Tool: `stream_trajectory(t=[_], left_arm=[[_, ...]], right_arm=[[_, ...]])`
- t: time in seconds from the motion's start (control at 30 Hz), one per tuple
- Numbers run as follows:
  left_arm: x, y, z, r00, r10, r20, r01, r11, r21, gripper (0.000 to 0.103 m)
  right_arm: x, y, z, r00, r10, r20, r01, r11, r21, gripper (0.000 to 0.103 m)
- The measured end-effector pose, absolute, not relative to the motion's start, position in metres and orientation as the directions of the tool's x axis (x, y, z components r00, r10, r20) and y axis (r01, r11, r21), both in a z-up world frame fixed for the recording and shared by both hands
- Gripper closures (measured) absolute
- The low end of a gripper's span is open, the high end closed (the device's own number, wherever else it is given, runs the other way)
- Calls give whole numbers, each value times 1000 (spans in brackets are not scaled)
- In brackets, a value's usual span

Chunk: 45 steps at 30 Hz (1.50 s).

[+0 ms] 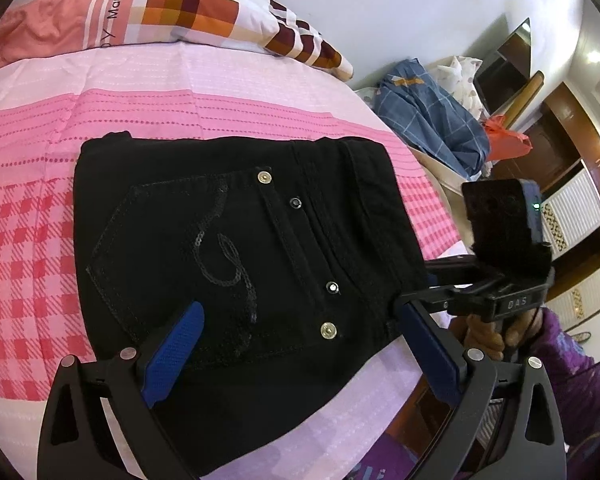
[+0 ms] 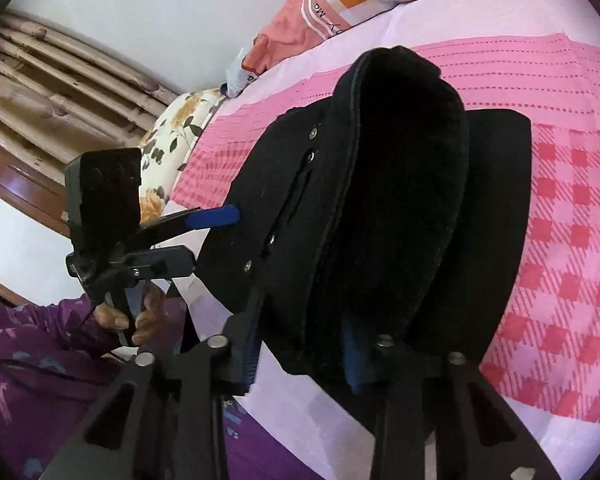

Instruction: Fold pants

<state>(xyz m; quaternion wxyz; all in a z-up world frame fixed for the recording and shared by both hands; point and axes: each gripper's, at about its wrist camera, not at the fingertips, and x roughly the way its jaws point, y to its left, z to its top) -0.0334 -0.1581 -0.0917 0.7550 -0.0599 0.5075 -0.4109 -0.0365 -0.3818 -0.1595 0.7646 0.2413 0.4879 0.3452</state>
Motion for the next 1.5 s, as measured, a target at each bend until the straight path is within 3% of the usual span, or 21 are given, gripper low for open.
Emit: stream_trajectory(t=[0.1, 0.2, 0.4, 0.67, 0.83, 1.07, 1.2, 1.4, 1.5], left_arm=[[-31, -157, -89, 167, -679, -714, 561, 662, -498, 5], [-25, -158, -90, 176, -681, -711, 559, 664, -497, 5], [-19, -166, -107, 152, -668, -728, 569, 661, -488, 5], [-19, -162, -105, 180, -652, -737, 586, 673, -452, 5], [-22, -163, -110, 184, -650, -737, 611, 663, -433, 5], [-20, -158, -104, 195, -665, -721, 579, 671, -462, 5], [-16, -155, -110, 195, -674, -712, 571, 669, -477, 5], [-26, -166, -114, 220, -647, -730, 628, 667, -401, 4], [-24, -162, -113, 213, -664, -717, 618, 660, -428, 4]], right_arm=[[-43, -386, -143, 323, 722, -612, -285, 691, 664, 83], [-54, -402, -133, 358, 728, -586, -246, 678, 693, 83], [-73, -433, -193, 363, 761, -538, -56, 594, 802, 80], [-73, -439, -181, 403, 763, -506, -82, 580, 810, 81], [-84, -453, -201, 417, 774, -476, -29, 535, 845, 85], [-92, -446, -172, 437, 721, -538, -62, 621, 781, 88], [-94, -456, -182, 437, 701, -563, -23, 634, 773, 92], [-94, -457, -192, 444, 699, -560, 3, 624, 782, 92], [-94, -462, -192, 461, 717, -523, 14, 583, 812, 88]])
